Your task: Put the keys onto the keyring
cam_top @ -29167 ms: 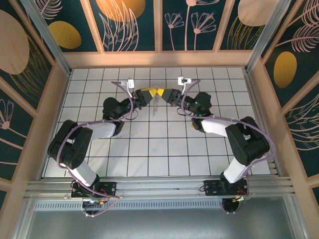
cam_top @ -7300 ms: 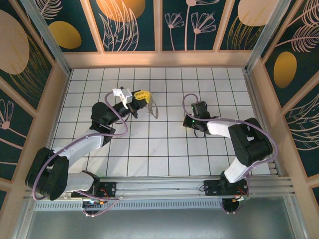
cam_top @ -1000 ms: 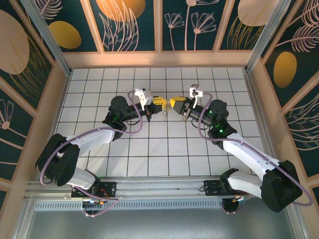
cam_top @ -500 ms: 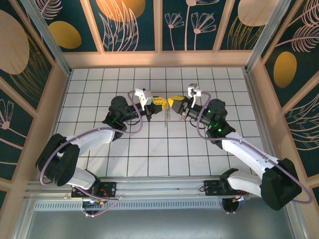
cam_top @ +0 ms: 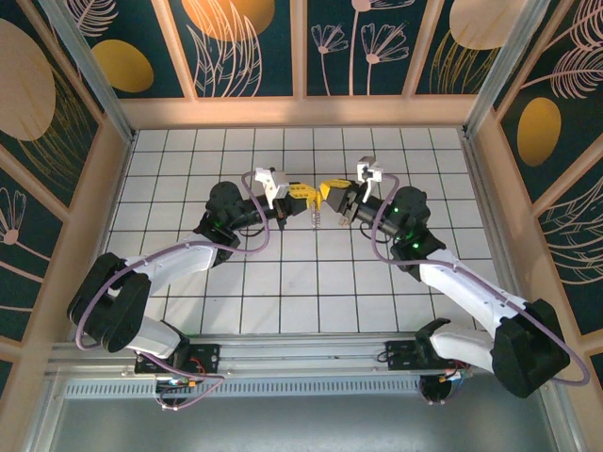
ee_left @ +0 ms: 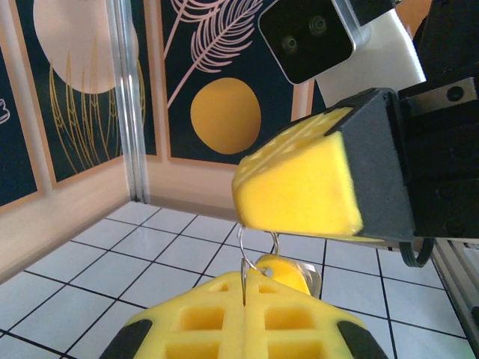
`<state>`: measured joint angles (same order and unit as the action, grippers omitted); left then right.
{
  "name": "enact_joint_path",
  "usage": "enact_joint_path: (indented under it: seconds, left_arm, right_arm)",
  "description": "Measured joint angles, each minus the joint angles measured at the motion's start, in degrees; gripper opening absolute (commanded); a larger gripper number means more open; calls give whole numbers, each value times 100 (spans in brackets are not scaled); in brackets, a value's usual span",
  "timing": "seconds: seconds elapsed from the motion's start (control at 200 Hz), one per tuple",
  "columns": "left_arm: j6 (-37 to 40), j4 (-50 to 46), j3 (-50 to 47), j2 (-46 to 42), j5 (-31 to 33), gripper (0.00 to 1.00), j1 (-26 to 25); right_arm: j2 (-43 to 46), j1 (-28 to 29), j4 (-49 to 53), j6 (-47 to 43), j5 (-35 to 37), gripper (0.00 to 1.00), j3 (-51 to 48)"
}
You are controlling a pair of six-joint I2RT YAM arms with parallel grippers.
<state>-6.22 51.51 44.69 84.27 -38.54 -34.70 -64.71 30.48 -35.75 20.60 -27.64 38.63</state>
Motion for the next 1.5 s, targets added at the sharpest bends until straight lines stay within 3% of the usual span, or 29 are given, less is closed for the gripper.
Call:
enact_joint_path:
  seconds: [1.046, 1.502]
  left_arm:
    - [0, -9, 11, 0, -46, 0, -26]
    - [0, -13, 13, 0, -39, 0, -24]
  right_arm:
    - [214, -195, 2, 31, -26, 0, -103]
    - [96, 28, 2, 31, -105, 0, -83]
